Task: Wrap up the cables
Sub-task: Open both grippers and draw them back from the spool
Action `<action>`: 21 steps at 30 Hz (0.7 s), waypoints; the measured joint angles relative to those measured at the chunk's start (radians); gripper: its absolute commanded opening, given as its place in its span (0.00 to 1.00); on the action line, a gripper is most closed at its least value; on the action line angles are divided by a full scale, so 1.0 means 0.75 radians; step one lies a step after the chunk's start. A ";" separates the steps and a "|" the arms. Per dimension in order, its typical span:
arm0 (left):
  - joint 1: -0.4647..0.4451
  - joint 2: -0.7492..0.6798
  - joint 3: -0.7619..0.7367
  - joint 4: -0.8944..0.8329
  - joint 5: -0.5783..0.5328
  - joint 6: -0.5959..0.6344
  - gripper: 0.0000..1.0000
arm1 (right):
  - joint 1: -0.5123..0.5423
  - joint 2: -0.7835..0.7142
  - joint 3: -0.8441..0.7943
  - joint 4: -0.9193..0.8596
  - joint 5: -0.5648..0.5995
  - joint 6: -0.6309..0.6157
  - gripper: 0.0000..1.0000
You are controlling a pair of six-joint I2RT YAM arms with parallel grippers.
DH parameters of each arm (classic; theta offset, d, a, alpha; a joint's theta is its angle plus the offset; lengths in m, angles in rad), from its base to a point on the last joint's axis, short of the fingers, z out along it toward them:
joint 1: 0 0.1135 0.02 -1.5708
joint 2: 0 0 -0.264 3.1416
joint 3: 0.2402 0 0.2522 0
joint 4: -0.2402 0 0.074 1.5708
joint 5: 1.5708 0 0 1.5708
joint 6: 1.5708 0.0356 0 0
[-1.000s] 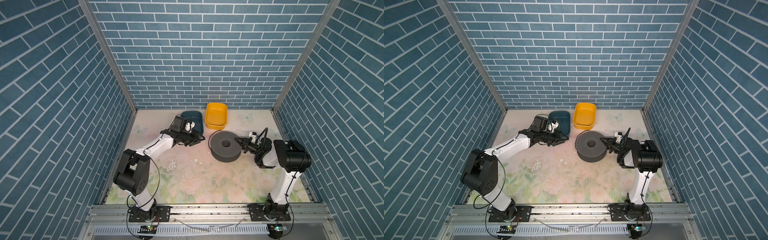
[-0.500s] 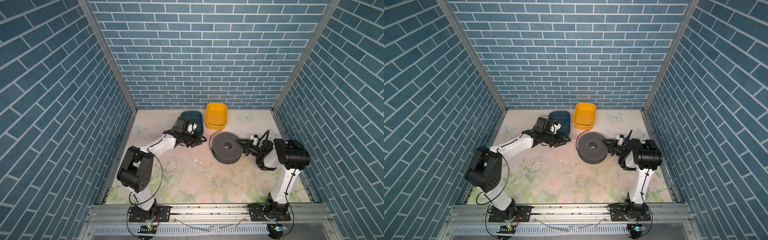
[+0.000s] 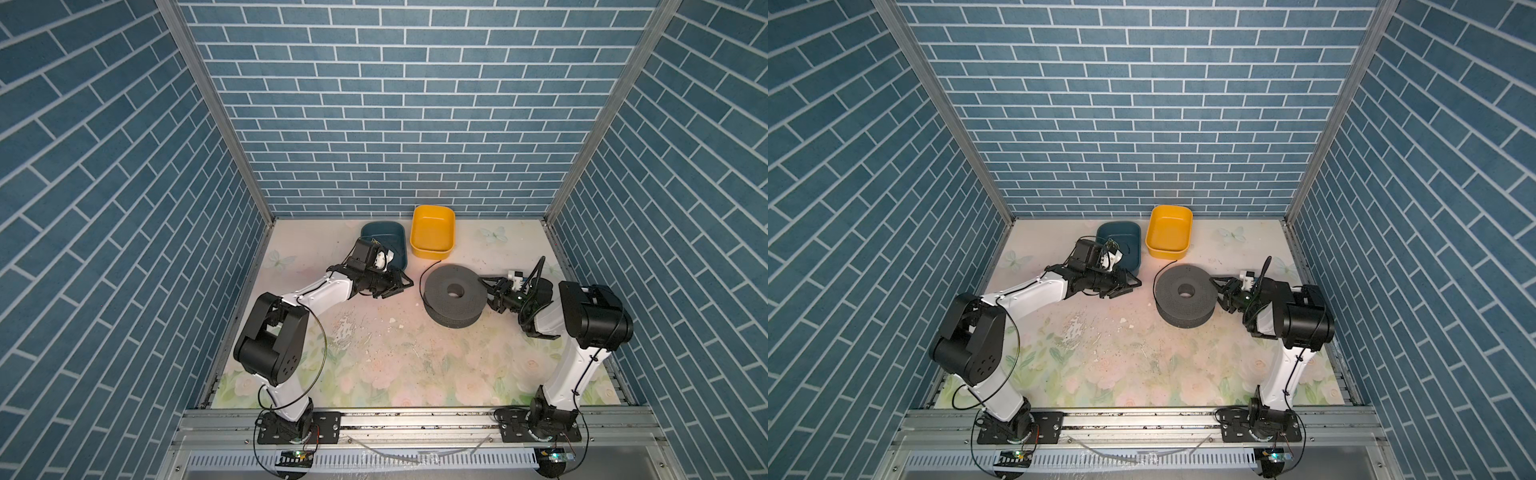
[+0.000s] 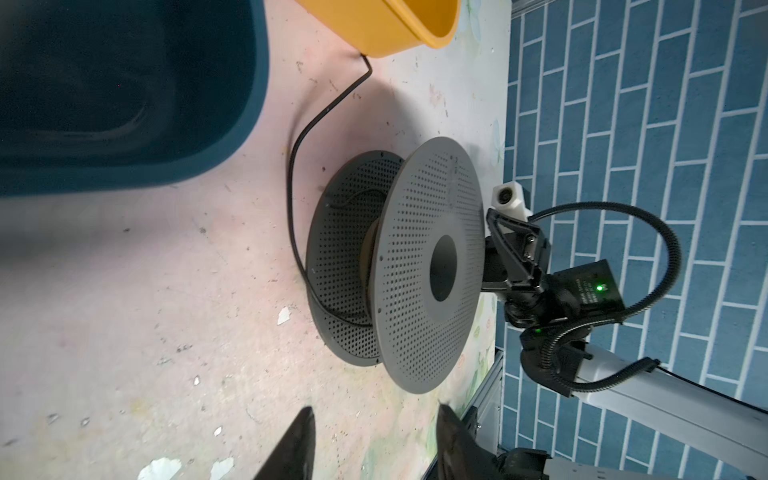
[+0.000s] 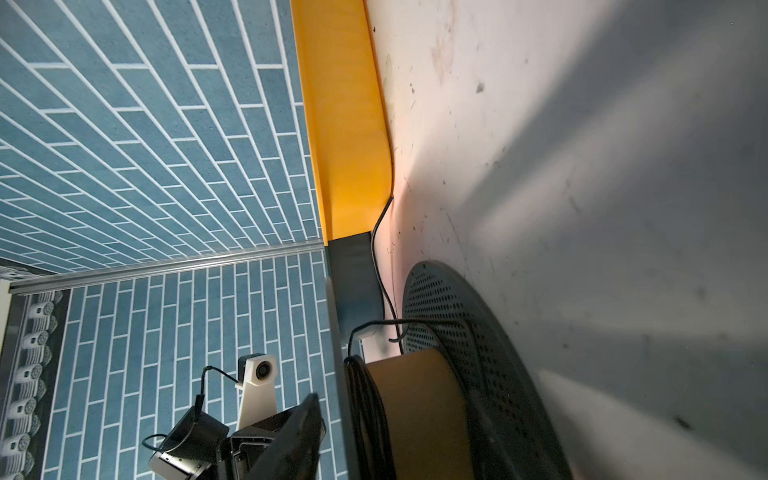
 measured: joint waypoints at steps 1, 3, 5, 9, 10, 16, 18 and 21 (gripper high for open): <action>-0.001 -0.017 -0.020 0.004 -0.011 0.002 0.50 | -0.001 -0.017 0.001 -0.040 0.004 -0.024 0.64; -0.001 -0.061 -0.071 0.025 -0.026 0.003 0.50 | -0.001 -0.039 0.009 -0.115 0.012 -0.062 0.67; -0.001 -0.111 -0.128 0.061 -0.039 0.001 0.51 | -0.002 -0.052 0.018 -0.181 0.021 -0.097 0.69; -0.001 -0.207 -0.237 0.109 -0.074 0.001 0.51 | -0.006 -0.111 0.023 -0.347 0.044 -0.191 0.72; 0.000 -0.228 -0.263 0.120 -0.079 0.001 0.52 | -0.007 -0.135 0.024 -0.397 0.050 -0.219 0.72; 0.030 -0.309 -0.418 0.221 -0.083 -0.015 0.52 | -0.008 -0.273 0.079 -0.715 0.100 -0.390 0.74; 0.047 -0.308 -0.436 0.240 -0.075 -0.022 0.52 | -0.009 -0.304 0.082 -0.777 0.117 -0.419 0.75; 0.058 -0.303 -0.438 0.277 -0.059 -0.030 0.52 | -0.009 -0.331 0.082 -0.866 0.147 -0.457 0.74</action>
